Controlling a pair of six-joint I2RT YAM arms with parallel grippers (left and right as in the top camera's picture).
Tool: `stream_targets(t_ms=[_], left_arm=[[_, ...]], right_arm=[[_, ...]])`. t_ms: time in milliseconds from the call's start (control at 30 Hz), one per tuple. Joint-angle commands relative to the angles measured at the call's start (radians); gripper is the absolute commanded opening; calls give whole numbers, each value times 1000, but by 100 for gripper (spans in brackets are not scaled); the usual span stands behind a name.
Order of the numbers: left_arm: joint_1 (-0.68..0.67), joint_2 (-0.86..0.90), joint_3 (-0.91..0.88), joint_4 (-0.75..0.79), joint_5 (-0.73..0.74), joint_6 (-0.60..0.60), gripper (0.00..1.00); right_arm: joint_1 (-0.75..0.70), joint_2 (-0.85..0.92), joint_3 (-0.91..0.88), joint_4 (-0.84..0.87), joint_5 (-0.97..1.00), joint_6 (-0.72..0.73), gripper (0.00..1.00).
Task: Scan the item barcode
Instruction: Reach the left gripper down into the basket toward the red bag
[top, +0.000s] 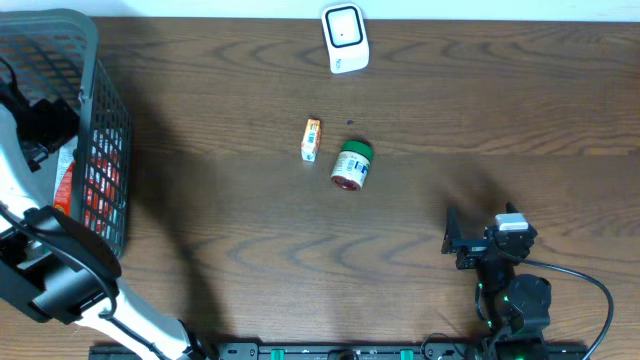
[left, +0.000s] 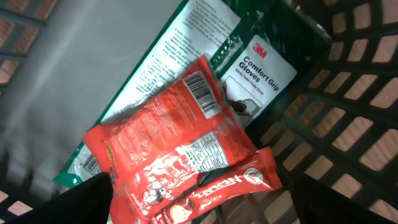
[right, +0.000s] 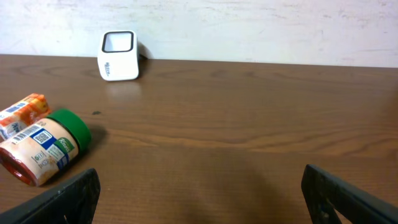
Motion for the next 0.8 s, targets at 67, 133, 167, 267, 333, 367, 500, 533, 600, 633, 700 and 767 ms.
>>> stream_targets(t_ms=[67, 133, 167, 267, 333, 367, 500, 533, 600, 633, 700, 767], left_arm=[[3, 48, 8, -8, 9, 18, 92], [3, 60, 5, -6, 5, 17, 92], [3, 65, 3, -3, -5, 17, 92], [3, 77, -11, 17, -51, 17, 92], [8, 85, -19, 27, -55, 17, 92], [11, 87, -24, 29, -55, 16, 92], [19, 107, -35, 31, -55, 16, 92], [20, 115, -40, 31, -55, 16, 92], [20, 135, -54, 31, -55, 16, 92], [21, 139, -60, 31, -59, 16, 92], [23, 149, -72, 32, -79, 16, 92], [25, 159, -76, 32, -88, 16, 92]], right_arm=[[-5, -1, -1, -3, 9, 13, 99], [-5, -1, -1, -3, 9, 13, 99], [-5, -1, -1, -3, 9, 13, 99], [-5, -1, -1, -3, 9, 13, 99], [-5, -1, -1, -3, 9, 13, 99], [-5, -1, -1, -3, 9, 13, 99], [-5, -1, -1, -3, 9, 13, 99], [-5, -1, -1, -3, 9, 13, 99], [-5, -1, -1, -3, 9, 13, 99], [-5, -1, -1, -3, 9, 13, 99], [-5, -1, -1, -3, 9, 13, 99], [-5, -1, -1, -3, 9, 13, 99]])
